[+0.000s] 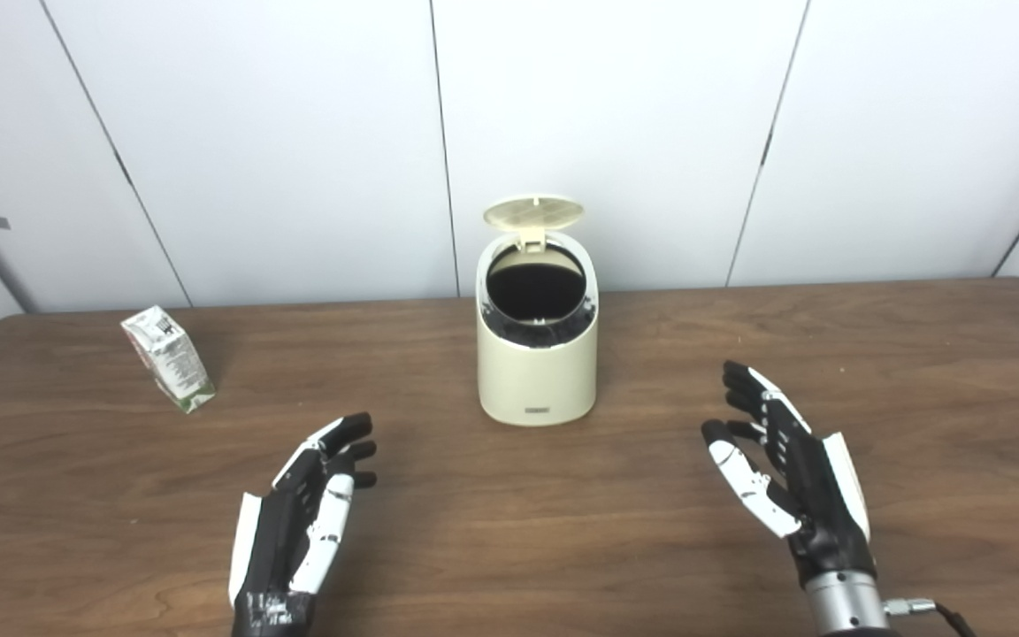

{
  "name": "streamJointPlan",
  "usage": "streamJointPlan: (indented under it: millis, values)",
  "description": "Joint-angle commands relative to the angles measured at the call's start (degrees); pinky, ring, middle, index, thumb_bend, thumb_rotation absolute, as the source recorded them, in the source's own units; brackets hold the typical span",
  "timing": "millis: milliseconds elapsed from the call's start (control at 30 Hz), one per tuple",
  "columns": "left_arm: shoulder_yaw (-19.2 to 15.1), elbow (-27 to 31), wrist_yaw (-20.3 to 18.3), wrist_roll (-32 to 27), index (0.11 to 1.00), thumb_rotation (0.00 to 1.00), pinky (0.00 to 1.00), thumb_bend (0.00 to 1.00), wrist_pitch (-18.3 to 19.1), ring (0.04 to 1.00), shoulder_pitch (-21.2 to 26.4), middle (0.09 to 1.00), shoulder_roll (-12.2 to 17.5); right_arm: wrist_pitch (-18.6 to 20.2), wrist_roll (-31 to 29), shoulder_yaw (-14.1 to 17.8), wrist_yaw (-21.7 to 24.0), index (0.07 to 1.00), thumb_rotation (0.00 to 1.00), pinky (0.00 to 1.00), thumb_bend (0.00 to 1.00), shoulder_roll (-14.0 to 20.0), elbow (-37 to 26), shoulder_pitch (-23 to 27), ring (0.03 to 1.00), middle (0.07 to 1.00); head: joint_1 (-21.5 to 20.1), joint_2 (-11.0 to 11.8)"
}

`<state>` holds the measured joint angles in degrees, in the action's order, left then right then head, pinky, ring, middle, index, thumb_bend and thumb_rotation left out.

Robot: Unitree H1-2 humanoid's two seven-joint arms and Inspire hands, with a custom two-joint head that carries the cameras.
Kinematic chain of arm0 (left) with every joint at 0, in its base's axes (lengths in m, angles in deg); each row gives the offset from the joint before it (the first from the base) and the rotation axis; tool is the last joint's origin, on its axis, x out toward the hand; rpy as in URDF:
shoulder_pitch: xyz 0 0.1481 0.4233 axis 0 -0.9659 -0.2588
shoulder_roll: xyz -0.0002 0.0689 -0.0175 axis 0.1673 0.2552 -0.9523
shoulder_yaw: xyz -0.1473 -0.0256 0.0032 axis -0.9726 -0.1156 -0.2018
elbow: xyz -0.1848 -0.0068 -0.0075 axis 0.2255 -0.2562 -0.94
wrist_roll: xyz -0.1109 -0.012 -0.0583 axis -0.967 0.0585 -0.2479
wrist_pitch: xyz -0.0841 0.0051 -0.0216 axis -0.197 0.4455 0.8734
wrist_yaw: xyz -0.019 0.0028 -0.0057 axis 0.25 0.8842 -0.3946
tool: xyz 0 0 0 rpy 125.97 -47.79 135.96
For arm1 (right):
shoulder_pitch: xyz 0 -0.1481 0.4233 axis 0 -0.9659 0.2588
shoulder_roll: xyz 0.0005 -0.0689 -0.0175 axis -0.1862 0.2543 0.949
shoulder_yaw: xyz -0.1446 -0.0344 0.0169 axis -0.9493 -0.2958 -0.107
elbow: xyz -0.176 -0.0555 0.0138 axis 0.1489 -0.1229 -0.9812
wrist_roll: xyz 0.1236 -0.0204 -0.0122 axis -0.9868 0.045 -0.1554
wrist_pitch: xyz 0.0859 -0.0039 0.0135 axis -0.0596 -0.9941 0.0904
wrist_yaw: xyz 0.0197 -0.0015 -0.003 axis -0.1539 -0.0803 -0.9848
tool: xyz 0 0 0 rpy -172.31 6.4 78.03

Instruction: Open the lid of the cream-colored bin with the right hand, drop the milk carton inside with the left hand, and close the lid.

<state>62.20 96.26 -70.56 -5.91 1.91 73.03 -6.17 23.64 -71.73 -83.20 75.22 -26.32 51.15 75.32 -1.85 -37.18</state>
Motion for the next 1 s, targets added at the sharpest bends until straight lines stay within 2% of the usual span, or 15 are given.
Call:
streamJointPlan:
  millis: [0,267,367,433,467,533,567,600,633,733,833,967]
  values:
    - [0.0,2.1,0.1,-0.4,0.814,0.68,0.68,0.24,-1.1,0.780,1.0,0.816,-0.3,-1.1,2.0,-0.2,-0.4,0.845,0.56,0.76,0.16,0.1,-1.1,1.2,0.850,0.861,0.0,-0.1]
    - [0.0,3.8,0.9,1.0,0.812,0.69,0.68,0.25,-1.3,0.772,1.1,0.808,-0.8,-0.3,4.7,0.1,-0.7,0.837,0.56,0.74,0.16,-0.2,-1.5,0.9,0.837,0.844,1.4,-0.1]
    - [-0.3,6.2,1.2,1.5,0.813,0.70,0.69,0.26,-1.1,0.779,1.4,0.814,-0.9,-0.1,5.1,0.4,-0.6,0.839,0.62,0.74,0.17,-0.1,-1.4,0.7,0.838,0.844,2.9,-0.1]
    - [-0.9,8.0,1.8,2.5,0.812,0.52,0.69,0.31,-0.1,0.778,1.7,0.813,-1.2,-0.3,4.7,0.8,-0.6,0.838,0.58,0.74,0.17,-0.1,-1.3,0.6,0.838,0.845,3.6,-0.1]
    - [-1.3,9.2,2.4,4.0,0.812,0.48,0.69,0.33,0.4,0.777,2.2,0.813,-1.3,-0.4,4.3,1.1,-0.4,0.838,0.57,0.74,0.17,0.1,-1.3,0.6,0.836,0.845,4.4,-0.1]
    - [-2.0,10.9,3.1,6.1,0.802,0.36,0.67,0.47,0.8,0.764,3.3,0.794,-1.5,-0.4,3.5,1.6,0.1,0.841,0.55,0.73,0.16,0.6,-1.3,0.6,0.833,0.846,5.4,0.0]
    - [-2.9,12.2,3.6,6.5,0.799,0.33,0.67,0.50,1.4,0.761,4.3,0.789,-1.3,-0.7,3.3,1.9,0.3,0.841,0.54,0.73,0.16,1.0,-1.1,0.7,0.832,0.846,6.2,0.0]
    - [-3.6,13.3,3.9,7.0,0.797,0.30,0.67,0.59,2.1,0.754,5.1,0.786,-1.3,-1.1,2.9,2.3,0.4,0.841,0.52,0.73,0.16,1.5,-0.9,0.7,0.829,0.844,7.4,0.2]
    - [-4.1,13.9,4.1,7.3,0.798,0.30,0.67,0.63,2.5,0.754,5.7,0.787,-1.3,-1.3,2.7,2.5,0.5,0.840,0.51,0.73,0.16,1.8,-0.7,0.8,0.826,0.841,7.4,0.2]
    - [-7.0,16.2,4.0,8.5,0.813,0.26,0.68,0.67,5.1,0.777,7.7,0.808,0.6,-2.4,1.0,3.4,0.9,0.834,0.47,0.73,0.16,2.9,0.2,1.0,0.827,0.839,9.9,0.5]
    - [-10.7,17.3,3.7,8.0,0.844,0.21,0.74,0.70,7.9,0.835,9.1,0.838,3.3,-5.0,-0.8,4.2,1.1,0.833,0.47,0.73,0.16,4.3,2.0,1.2,0.827,0.841,11.6,0.6]
    - [-16.3,16.2,2.6,5.2,0.850,0.16,0.73,0.69,9.4,0.820,9.8,0.838,9.2,-5.7,-2.6,5.3,1.5,0.834,0.49,0.75,0.16,5.1,2.6,1.4,0.835,0.846,14.5,0.5]
